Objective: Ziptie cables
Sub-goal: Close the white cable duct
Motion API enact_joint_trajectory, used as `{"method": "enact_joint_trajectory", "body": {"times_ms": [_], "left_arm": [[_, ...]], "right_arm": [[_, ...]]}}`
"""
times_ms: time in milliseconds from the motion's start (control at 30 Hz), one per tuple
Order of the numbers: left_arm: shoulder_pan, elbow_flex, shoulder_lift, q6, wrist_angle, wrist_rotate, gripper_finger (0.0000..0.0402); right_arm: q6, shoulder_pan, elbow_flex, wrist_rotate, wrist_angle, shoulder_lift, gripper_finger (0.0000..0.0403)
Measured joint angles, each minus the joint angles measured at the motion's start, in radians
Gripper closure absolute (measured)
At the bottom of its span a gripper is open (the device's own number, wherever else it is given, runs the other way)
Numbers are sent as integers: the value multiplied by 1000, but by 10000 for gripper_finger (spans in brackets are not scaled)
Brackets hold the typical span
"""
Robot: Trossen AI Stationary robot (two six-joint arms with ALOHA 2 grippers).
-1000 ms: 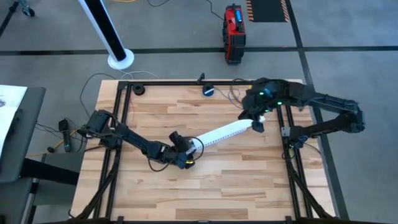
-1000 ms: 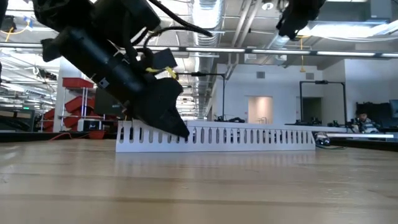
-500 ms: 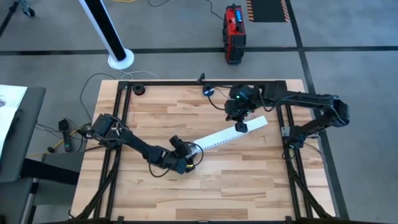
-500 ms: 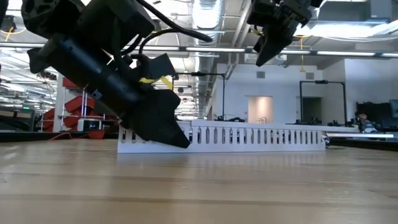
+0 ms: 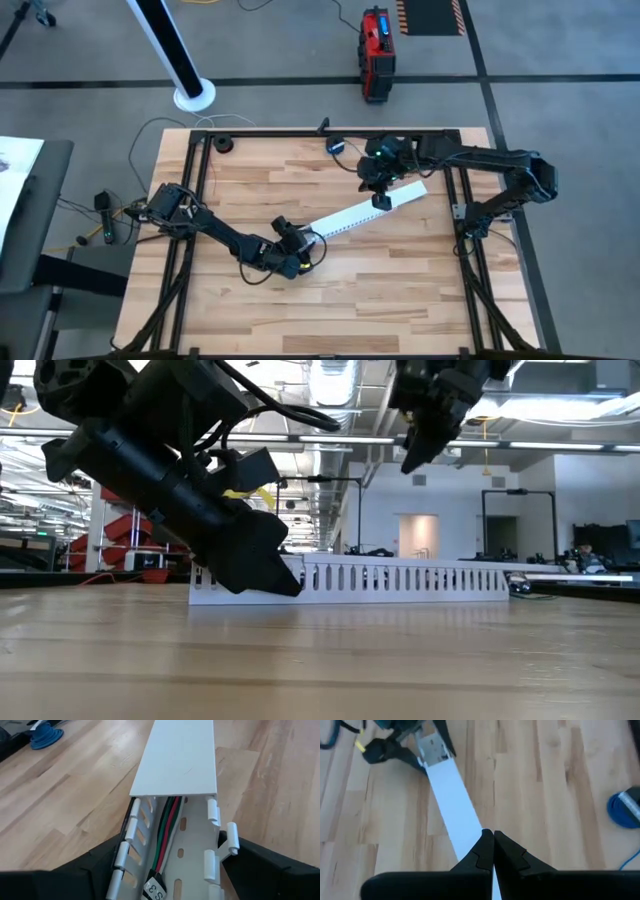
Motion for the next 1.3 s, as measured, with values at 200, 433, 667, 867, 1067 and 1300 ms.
{"method": "enact_joint_trajectory", "body": {"times_ms": [200, 433, 667, 867, 1067, 1300], "left_arm": [[1, -1, 1, 3, 8, -12, 112], [9, -1, 1, 3, 15, -14, 135], [9, -1, 1, 2, 53, -2, 156], [23, -1, 1, 2, 63, 22, 157], [31, 0, 1, 8, 75, 40, 157], [44, 0, 1, 37, 97, 72, 158]], "right_arm": [[-17, 44, 0, -4, 15, 100, 399], [-38, 98, 19, -4, 63, 192, 399], [-71, 128, 32, -4, 77, 240, 399], [-75, 126, 32, -3, 109, 242, 399], [-143, 132, 33, -2, 127, 255, 402], [-192, 154, 33, 23, 146, 309, 402]]}}
